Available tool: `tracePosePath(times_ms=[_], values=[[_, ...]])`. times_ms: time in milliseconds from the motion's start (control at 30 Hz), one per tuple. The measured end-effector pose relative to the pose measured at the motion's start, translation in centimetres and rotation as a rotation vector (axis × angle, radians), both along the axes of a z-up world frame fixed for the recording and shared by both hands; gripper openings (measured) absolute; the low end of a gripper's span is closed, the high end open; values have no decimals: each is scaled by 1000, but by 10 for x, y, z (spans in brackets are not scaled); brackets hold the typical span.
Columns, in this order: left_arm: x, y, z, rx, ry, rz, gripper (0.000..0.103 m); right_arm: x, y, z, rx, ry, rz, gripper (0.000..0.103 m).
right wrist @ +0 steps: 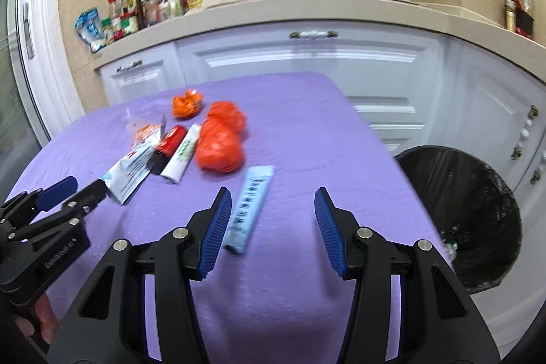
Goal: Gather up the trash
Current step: 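Grasp the white toothpaste tube with the left tool while the right tool grasps the light-blue tube, then carry both tubes over the black bin and open both tools to drop them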
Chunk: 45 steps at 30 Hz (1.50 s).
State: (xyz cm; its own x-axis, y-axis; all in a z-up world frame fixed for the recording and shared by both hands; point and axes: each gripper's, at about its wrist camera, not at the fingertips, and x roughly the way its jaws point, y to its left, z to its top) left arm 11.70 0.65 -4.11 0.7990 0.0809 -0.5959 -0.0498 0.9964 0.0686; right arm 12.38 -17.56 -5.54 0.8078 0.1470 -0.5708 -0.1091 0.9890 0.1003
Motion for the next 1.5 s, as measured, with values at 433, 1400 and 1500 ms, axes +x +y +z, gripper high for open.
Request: tracePosePath(times_ms=[433, 1400, 1500], values=[[4, 29, -4, -58, 30, -7, 50, 25, 27, -19, -87, 141, 13, 28], [26, -1, -7, -129, 104, -36, 5, 3, -14, -9, 12, 80, 5, 15], [17, 1, -6, -126, 92, -36, 4, 0, -18, -8, 16, 72, 2, 15]])
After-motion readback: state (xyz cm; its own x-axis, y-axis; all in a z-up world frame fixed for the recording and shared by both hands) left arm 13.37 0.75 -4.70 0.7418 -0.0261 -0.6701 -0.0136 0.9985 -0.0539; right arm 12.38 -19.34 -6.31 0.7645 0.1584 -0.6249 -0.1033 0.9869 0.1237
